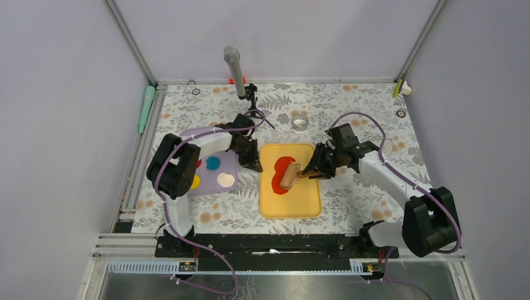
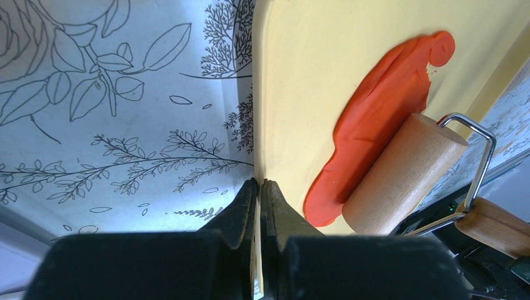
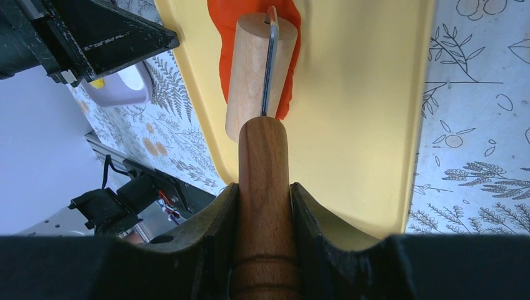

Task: Roll out the dumpling wrappers from the dough
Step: Flatten out the dough on the work surface.

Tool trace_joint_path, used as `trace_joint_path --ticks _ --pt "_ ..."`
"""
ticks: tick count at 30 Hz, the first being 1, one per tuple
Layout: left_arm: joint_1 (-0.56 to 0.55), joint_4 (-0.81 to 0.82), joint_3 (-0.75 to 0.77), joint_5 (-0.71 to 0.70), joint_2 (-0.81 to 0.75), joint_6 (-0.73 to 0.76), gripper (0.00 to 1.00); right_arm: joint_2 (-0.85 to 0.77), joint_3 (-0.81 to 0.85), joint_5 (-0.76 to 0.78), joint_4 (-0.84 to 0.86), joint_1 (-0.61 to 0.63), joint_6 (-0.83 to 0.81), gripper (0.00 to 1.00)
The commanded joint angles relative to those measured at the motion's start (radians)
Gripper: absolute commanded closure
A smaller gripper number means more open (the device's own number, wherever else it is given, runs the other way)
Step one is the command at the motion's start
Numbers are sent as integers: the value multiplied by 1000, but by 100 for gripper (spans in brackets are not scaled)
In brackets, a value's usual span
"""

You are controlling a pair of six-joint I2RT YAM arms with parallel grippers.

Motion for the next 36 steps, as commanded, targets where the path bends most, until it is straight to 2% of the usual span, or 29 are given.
trace_joint_path --ticks 1,8,14,20,25,29,36 --pt "4 38 4 6 -15 3 100 57 -29 100 -95 -7 -24 100" --pt "4 35 2 7 -15 5 100 190 62 19 34 16 16 100" --pt "4 28 3 1 -20 7 100 251 125 31 73 48 40 100" --pt "4 26 1 -1 -20 10 100 200 67 107 7 43 0 100" --pt "5 26 -3 -6 -21 13 100 77 -33 116 -80 -58 -61 100" --pt "4 28 1 -4 -17 11 100 23 -32 125 -157 -88 -107 100" --pt "3 37 6 9 -8 4 100 91 28 73 -69 -58 -53 100"
